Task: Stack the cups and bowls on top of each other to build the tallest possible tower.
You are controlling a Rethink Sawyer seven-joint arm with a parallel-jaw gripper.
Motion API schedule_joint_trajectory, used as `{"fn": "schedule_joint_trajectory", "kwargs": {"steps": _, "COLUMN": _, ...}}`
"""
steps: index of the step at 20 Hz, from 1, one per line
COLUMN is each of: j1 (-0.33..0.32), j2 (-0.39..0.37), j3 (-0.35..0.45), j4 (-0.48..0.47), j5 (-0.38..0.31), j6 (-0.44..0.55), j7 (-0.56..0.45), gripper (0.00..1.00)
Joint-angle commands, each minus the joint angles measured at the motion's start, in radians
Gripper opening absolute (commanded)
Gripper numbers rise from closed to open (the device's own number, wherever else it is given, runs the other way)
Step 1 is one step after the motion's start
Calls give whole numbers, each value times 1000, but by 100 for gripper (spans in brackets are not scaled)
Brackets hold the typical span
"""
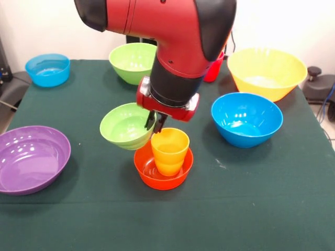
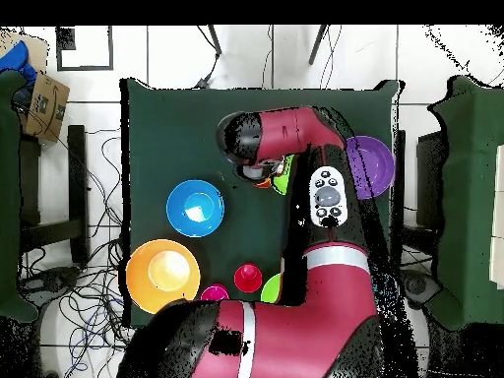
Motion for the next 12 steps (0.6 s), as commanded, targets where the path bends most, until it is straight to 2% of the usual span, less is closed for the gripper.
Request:
{"fn": "schedule_joint_trajectory", "kwargs": {"steps": 1, "j1": -27, "j2": -23, "j3": 32, "j4": 23, "j5": -7, "j6": -28, "j7": -76, "gripper": 0}}
{"fn": "schedule_joint_trajectory", "kwargs": {"steps": 6, "j1": -40, "j2": -49, "j3": 40, "j4": 60, "j5": 0, "j6": -54, "j7": -86, "gripper": 0}}
{"fn": "schedule_joint_trajectory", "kwargs": {"steps": 12, "j1": -40, "j2": -59, "j3": 22, "j4": 80, "j5": -43, "j6": -91, "j7": -98, "gripper": 0}}
